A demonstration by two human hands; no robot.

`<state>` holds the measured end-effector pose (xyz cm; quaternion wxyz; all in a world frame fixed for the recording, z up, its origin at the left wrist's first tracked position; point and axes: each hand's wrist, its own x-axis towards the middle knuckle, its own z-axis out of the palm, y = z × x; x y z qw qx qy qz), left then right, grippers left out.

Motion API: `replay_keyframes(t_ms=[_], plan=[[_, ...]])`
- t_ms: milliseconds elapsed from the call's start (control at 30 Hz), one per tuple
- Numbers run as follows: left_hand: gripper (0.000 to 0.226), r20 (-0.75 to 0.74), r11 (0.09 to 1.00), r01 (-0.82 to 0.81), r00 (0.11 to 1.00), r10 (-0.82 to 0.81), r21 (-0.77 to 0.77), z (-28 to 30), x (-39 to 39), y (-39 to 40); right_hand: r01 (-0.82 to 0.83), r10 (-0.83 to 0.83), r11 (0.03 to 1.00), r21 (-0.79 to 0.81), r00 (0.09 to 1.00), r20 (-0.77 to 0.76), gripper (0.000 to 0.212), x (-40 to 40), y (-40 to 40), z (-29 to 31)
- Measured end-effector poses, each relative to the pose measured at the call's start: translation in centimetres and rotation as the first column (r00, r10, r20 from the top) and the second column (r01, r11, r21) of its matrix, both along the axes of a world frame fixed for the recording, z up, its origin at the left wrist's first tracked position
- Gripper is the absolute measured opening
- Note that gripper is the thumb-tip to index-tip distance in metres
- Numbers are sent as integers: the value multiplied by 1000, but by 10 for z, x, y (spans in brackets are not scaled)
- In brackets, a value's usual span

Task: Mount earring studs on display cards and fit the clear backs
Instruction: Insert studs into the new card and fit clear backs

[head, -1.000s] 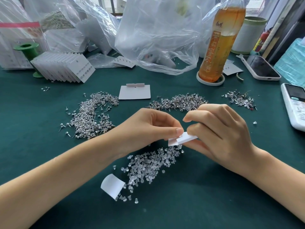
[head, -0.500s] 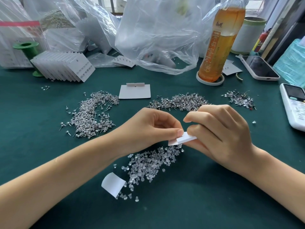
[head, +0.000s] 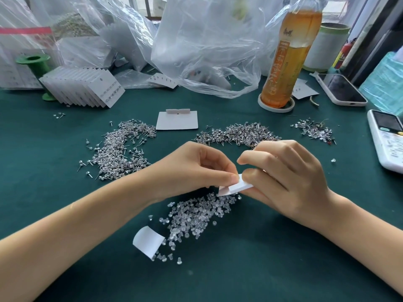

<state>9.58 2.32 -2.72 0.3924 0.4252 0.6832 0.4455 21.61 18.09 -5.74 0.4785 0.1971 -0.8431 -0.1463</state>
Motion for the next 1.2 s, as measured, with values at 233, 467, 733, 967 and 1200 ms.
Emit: replay_keyframes(t_ms=[233, 467, 733, 967, 1200], plan=[[7, -30, 998, -43, 999, 44, 40, 1, 1, 1, -7, 9, 998, -55, 999, 33, 31, 1, 2, 0], [10, -108, 998, -7, 994, 14, 67, -1, 3, 0, -12, 13, 1000, -21, 1000, 19, 28, 1, -1, 1], [9, -128, 997, 38, 991, -30, 63, -2, 0, 0, -6, 6, 1000, 18, 1000, 5, 27, 1, -2, 1], [7, -115, 994, 25, 993, -13, 111, -2, -3, 2, -9, 10, 994, -112, 1000, 7, 35, 0, -1, 3], [32, -498, 975, 15, 861, 99, 220, -6, -11, 1, 111, -57, 781, -614, 993, 108, 41, -2, 3, 3]])
